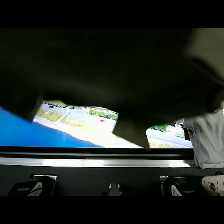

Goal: Fold the shirts.

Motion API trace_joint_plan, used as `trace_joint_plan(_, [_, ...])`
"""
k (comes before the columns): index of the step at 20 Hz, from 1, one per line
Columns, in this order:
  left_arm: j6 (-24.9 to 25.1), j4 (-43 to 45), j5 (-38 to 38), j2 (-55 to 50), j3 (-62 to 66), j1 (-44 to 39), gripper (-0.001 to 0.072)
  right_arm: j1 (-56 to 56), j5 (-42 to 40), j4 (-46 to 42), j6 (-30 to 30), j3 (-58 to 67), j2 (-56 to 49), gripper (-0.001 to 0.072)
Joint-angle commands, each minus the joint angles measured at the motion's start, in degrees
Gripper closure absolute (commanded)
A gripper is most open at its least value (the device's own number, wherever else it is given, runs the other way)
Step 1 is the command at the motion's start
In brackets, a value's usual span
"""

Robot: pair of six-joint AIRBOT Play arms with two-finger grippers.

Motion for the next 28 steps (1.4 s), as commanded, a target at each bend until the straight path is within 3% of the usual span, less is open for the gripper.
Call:
trace_joint_plan(1, [1.60,0.68,-5.33,-3.69,-6.14,0.04,0.0682,0.07,6.84,-1.03,0.04,0.15,-5.97,0.0688])
trace_joint_plan(5, [1.84,0.70,-5.95,-13.60,-22.82,0.04,0.0682,0.07,23.06,-0.85,-0.39,-0.94,-24.59,0.0689])
trace_joint_plan(7, [2.10,0.72,-3.39,-20.52,-31.04,0.04,0.0682,0.07,26.14,-0.24,-0.09,-3.74,-35.28,0.0689])
trace_joint_plan(10, [2.67,0.37,2.54,-33.31,-36.20,-0.09,0.0681,0.24,24.33,2.32,0.92,-5.88,-50.38,0.0689])
trace_joint_plan(13, [2.64,-0.31,7.17,-45.72,-32.98,-0.07,0.0681,0.22,15.58,9.44,1.66,-5.88,-60.06,0.0688])
trace_joint_plan(17, [4.44,-0.28,8.87,-54.31,-22.69,0.02,0.0681,0.07,4.68,11.17,5.81,-5.25,-62.07,0.0688])
trace_joint_plan(19, [8.24,-0.26,4.92,-54.25,-18.05,0.46,0.0681,-0.07,10.95,10.49,5.55,-4.44,-60.19,0.0688])
trace_joint_plan(22, [10.43,-0.02,-11.39,-54.16,-16.33,1.09,0.0681,0.13,31.17,6.56,6.08,-5.97,-58.77,0.0688])
trace_joint_plan(23, [10.40,0.28,-14.16,-54.36,-18.49,1.11,0.0681,0.24,33.83,7.30,6.49,-8.74,-58.77,0.0688])
trace_joint_plan(27, [8.87,-0.39,-13.88,-57.64,-29.55,1.46,0.0678,2.86,24.68,8.70,8.98,-21.92,-58.73,0.0688])
trace_joint_plan(28, [8.87,-1.90,-14.27,-58.75,-29.79,1.46,0.0631,3.41,22.53,8.98,11.28,-22.18,-58.73,0.0685])
